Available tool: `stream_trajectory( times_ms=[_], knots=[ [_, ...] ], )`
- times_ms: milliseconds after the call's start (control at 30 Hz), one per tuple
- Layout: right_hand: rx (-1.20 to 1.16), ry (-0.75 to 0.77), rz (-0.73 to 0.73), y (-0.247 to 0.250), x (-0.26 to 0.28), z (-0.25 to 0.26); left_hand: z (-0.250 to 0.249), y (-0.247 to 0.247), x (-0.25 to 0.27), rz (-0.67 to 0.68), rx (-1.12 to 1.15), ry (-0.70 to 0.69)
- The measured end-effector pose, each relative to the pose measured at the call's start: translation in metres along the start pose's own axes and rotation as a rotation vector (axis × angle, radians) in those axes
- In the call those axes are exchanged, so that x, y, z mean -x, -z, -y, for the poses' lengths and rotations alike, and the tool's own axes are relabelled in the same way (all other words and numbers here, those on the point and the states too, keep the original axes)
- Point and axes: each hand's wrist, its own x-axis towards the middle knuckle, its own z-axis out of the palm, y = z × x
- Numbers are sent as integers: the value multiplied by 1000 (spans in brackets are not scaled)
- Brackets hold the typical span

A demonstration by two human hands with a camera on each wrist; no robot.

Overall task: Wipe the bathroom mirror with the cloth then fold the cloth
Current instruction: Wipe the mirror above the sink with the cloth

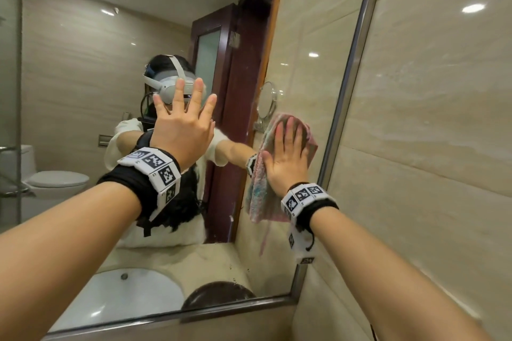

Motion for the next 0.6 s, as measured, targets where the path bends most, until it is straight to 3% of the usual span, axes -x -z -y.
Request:
stream_trajectory(
  times_ms=[133, 367, 467, 600],
  knots=[
    [30, 3, -22, 33, -30, -2, 0, 0, 0, 3, -22, -3],
    [-78, -109, -122, 149, -143, 4, 1, -1, 0, -4, -35, -24],
    [-15, -104, -201, 140, -143, 17, 1, -1, -1, 1, -40, -23],
    [85, 177, -169, 97, -107, 26, 1, -1, -1, 9, -43, -24]
  ],
)
